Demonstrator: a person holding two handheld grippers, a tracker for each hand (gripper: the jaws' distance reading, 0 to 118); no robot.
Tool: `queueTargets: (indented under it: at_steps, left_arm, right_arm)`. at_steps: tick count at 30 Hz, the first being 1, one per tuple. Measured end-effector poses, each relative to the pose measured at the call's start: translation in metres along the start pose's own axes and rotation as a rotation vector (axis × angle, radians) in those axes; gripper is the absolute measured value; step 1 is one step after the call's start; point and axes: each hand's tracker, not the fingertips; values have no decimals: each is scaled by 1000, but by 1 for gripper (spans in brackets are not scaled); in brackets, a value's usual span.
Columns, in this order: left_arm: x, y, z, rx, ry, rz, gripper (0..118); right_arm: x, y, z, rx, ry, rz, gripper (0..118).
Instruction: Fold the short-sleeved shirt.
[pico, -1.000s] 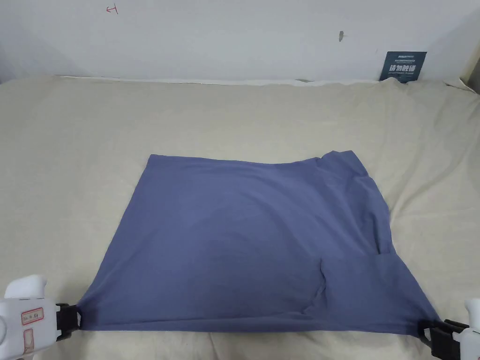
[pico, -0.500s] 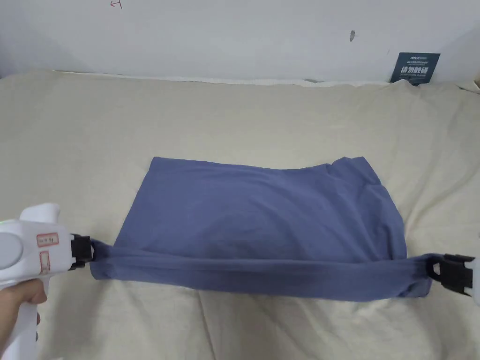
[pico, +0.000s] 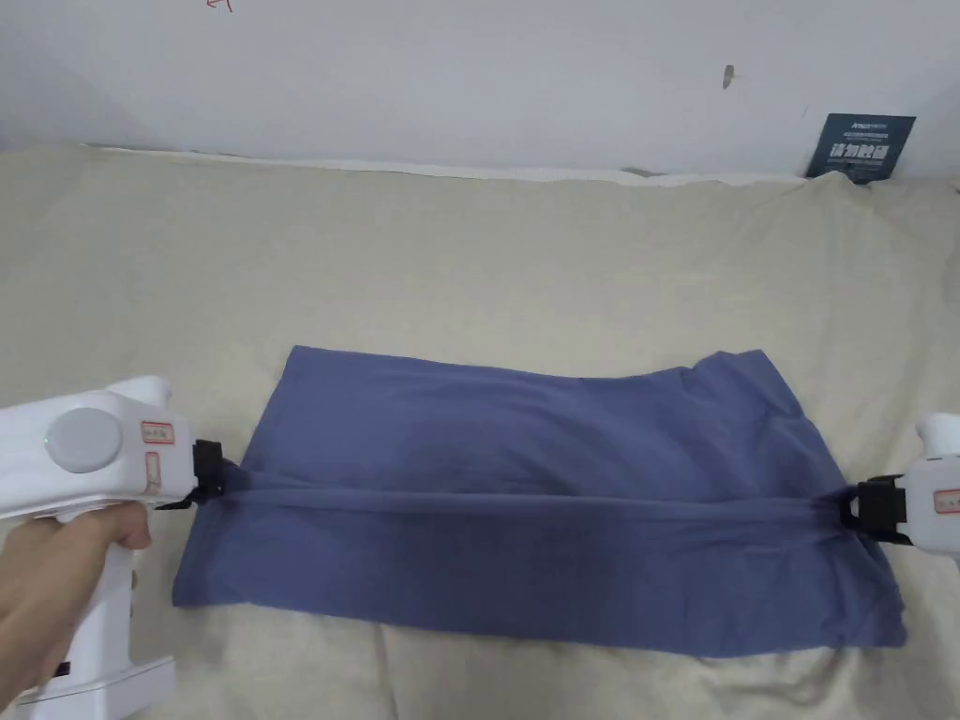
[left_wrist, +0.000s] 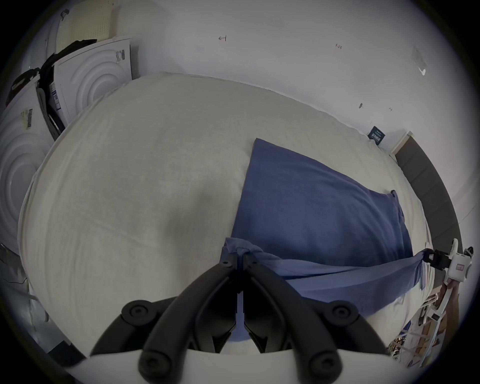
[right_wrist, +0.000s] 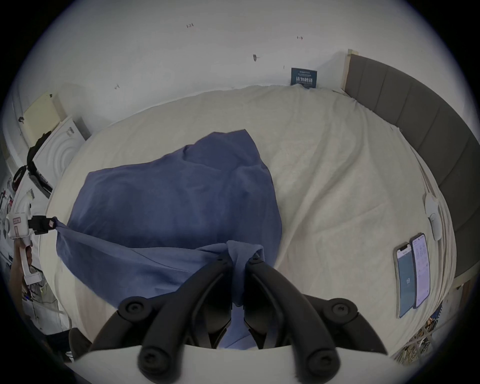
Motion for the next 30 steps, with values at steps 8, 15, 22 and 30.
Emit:
queueTargets:
  at_steps: [8,15,22,30]
  left_arm:
    - [-3,-5,-15,-37,-11,24,108]
    - [-28,-26,38,77,6,54,104]
    - [-35,-69,53,3,23,26,0]
    - [-14,-82,31,-77,-6,58,118]
  right_arm:
    - [8,-9,-8,-21,-18,-73,118]
    - [17,-40,38,43,-15,-87,105]
    - [11,-90,59,60,-2,-92,0]
    - [9,-103,46,26,2,-116,0]
